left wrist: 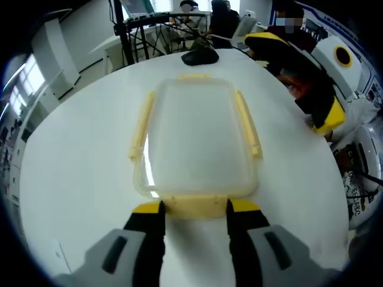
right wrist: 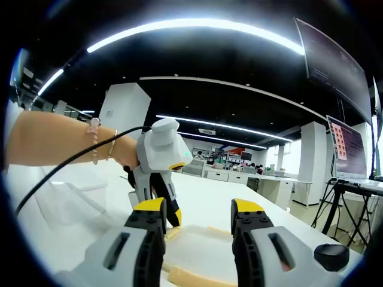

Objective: Snap each plastic latch of the storage box into its locked position after aligning the lid with the box until every specified latch is closed and the lid sits flush.

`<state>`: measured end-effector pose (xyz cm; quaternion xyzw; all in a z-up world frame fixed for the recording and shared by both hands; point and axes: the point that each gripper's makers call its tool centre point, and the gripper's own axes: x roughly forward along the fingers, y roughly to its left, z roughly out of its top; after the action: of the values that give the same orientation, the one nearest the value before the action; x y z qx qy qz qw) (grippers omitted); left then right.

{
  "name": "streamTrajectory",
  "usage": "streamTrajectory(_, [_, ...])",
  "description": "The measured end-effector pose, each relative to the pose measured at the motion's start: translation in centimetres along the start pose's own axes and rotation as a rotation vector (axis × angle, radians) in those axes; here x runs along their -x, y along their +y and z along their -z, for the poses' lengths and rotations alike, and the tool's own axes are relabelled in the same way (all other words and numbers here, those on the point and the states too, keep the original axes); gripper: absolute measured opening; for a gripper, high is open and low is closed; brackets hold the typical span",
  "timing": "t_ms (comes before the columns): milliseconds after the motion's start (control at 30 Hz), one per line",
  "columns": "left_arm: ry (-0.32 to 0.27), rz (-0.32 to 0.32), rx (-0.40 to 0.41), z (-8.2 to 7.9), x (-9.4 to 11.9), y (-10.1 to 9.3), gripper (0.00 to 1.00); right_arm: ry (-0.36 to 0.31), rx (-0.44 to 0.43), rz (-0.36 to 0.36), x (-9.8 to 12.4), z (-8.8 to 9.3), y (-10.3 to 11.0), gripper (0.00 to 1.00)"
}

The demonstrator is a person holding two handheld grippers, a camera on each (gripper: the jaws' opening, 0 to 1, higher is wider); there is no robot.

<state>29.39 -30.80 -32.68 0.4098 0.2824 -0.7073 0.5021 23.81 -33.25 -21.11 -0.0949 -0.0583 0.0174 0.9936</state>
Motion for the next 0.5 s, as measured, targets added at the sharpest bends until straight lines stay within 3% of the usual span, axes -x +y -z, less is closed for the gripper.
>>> streamTrajectory(500, [-0.008, -0.012, 0.033, 0.47, 0.39, -0.79, 0.4, -0.024, -0.029, 0.018, 0.46, -0.61, -0.72, 0.43])
